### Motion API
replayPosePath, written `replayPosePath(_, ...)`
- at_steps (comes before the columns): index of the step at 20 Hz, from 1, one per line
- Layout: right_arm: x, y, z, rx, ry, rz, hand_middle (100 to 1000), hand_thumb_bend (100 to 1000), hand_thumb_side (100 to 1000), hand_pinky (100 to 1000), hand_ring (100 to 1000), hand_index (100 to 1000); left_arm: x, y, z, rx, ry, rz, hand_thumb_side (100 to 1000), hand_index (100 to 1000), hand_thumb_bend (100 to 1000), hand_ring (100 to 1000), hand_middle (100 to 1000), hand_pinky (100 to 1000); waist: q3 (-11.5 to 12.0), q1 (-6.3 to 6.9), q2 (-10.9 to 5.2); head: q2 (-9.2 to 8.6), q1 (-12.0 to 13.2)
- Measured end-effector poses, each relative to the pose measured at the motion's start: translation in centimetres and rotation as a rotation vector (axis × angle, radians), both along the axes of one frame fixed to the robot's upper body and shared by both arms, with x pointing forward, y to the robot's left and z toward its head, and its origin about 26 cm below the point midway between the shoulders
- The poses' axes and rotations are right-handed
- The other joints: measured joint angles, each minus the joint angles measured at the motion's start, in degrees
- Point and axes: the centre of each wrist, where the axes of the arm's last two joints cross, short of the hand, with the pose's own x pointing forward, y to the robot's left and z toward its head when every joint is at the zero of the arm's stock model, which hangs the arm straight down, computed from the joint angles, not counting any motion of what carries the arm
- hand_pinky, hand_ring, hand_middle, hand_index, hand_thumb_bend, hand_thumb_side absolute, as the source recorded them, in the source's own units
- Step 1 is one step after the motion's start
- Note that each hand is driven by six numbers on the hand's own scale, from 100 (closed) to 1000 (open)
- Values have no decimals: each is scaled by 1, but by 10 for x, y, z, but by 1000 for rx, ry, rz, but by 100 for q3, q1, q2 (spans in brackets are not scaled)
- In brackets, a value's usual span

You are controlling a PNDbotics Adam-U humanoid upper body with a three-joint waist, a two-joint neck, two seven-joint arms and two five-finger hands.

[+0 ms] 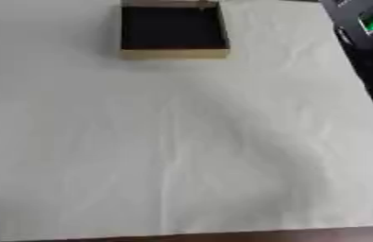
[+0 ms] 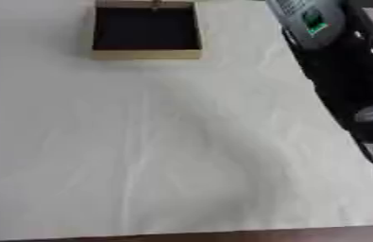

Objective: Pick up objects on the table and place them in the box.

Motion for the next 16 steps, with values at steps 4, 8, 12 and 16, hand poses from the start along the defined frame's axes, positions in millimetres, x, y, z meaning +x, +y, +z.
replayPosePath(4, 18, -2, -5, 30, 6, -57, 464, 100, 100, 780, 652, 648, 2, -3, 1, -6, -8, -14, 565, 765, 100, 800, 770, 679, 196, -12, 83, -155, -91)
replayPosePath(8, 35, -8, -14, 57, 10, -116, 463, 100, 100, 779, 652, 648, 2, -4, 0, -13, -11, -20, 565, 765, 100, 800, 770, 680, 323, -39, 132, -251, -206)
replayPosePath(12, 50, -15, -25, 86, 17, -179, 465, 100, 100, 776, 657, 655, 3, -5, 2, -13, -20, -26, 565, 765, 100, 800, 770, 680, 409, -41, 184, -287, -339)
replayPosePath(16, 64, -21, -44, 80, 36, -222, 465, 100, 100, 778, 658, 654, 4, -6, 1, -20, -23, -30, 565, 765, 100, 801, 771, 680, 441, -60, 214, -285, -531)
